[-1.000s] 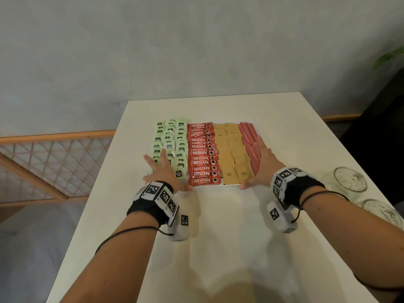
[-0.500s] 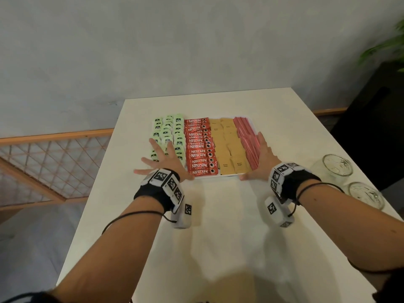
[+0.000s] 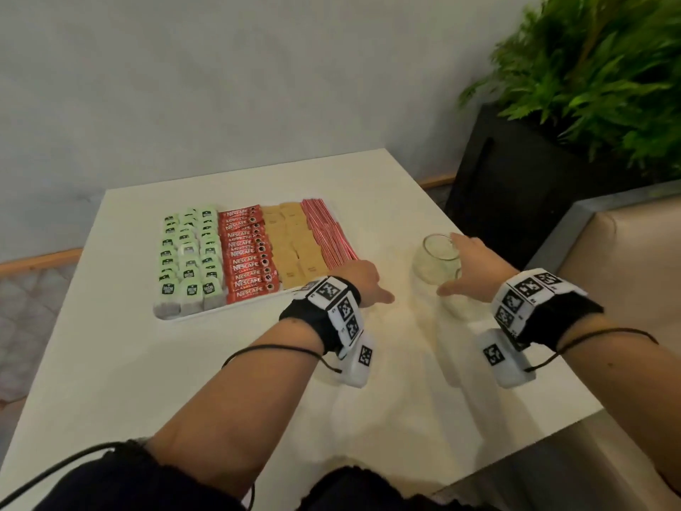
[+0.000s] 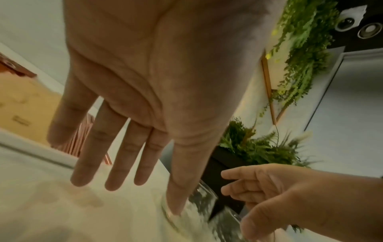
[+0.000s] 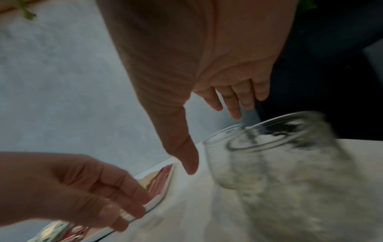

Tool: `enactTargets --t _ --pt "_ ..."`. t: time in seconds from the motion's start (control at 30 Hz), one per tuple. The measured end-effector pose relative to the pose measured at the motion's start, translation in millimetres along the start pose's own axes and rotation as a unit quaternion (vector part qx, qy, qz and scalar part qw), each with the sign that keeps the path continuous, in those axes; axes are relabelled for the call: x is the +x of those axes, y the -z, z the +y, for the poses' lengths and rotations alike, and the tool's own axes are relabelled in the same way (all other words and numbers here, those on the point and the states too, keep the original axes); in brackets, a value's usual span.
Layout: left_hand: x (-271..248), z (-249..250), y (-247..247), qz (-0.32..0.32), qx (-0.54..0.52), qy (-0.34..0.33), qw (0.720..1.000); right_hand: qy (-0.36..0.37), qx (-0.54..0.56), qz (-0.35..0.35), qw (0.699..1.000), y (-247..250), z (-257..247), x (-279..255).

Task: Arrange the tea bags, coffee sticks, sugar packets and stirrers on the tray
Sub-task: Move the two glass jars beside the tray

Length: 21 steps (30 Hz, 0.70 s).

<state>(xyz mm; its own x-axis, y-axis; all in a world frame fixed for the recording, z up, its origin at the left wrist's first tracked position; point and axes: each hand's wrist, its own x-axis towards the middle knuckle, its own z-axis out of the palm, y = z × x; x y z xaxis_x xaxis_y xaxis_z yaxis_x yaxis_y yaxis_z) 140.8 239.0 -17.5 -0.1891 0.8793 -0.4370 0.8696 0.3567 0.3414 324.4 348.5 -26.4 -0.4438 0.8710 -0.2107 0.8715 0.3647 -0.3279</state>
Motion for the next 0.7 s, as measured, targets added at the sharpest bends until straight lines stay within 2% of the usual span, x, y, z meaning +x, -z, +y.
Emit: enactTargets --t 0.13,0.23,0.37,0.53,0.6,0.7 --pt "6 26 -23 -0.043 -0.008 -0.016 0.999 -0.057 -0.019 -0.076 0.995 2 36 -4" --pt "10 36 -34 -0.057 -0.052 -0.016 0.997 -0.063 -0.021 -0.078 0.995 -5 48 -5" --pt "1 51 -40 -0.077 -0.111 -0.045 0.99 -0.089 0.075 -0.068 0.991 -5 47 -11" --pt "-5 63 -48 -0.089 -0.163 -0.084 0.979 -0.15 0.184 -0.144 0.961 8 42 -13" --pt "1 60 -54 -0.095 -0.188 -0.079 0.974 -0.15 0.207 -0.165 0.953 9 40 -16" --pt "10 57 -61 -0.107 -0.203 -0.066 0.971 -0.129 0.203 -0.147 0.959 6 39 -18"
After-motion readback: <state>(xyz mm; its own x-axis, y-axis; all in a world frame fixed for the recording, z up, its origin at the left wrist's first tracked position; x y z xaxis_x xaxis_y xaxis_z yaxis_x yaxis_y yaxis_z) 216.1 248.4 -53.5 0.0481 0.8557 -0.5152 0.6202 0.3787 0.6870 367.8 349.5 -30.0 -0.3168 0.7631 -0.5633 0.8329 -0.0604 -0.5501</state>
